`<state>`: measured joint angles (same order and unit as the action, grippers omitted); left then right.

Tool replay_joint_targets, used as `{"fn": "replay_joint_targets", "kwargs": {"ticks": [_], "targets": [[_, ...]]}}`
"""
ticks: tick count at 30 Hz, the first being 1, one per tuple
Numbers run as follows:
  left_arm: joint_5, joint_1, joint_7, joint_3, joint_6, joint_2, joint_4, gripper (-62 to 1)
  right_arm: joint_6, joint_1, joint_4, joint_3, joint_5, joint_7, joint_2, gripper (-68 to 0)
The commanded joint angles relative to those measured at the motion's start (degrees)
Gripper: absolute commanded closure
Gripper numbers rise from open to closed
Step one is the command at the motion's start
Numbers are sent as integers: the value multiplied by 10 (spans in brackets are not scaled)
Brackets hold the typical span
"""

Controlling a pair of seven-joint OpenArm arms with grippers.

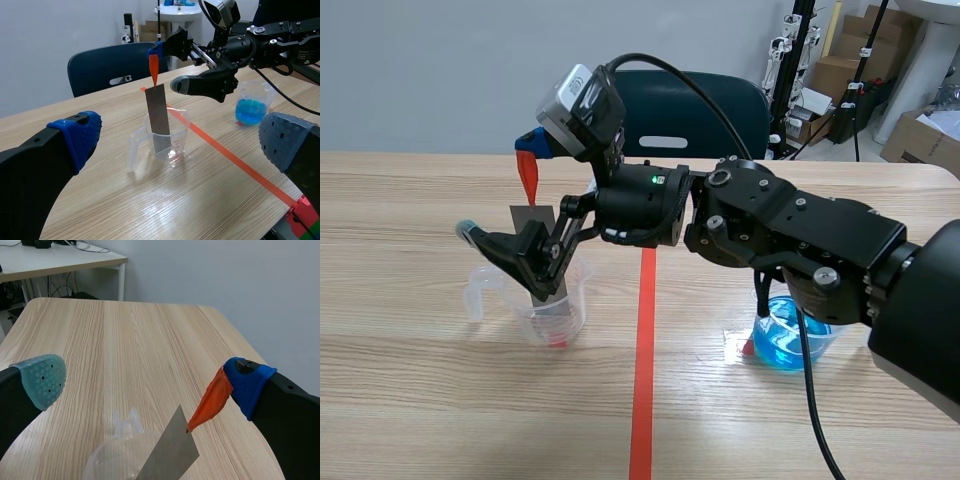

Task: Do the redox reaction experiment. put the plate into the left beaker

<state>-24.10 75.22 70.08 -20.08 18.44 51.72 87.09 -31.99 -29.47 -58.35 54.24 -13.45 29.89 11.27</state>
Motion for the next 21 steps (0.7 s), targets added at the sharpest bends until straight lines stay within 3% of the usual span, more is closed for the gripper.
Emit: {"fn": "replay_joint_targets", "kwargs": {"ticks": [1,21], "targets": [[-3,-2,8,0,2,-4,6,-623,0,-9,-6,-7,-6,5,-3,-679],[-3,-2,8,0,2,-4,6,-623,0,-9,-6,-7,-7,-1,-3,-679]]}}
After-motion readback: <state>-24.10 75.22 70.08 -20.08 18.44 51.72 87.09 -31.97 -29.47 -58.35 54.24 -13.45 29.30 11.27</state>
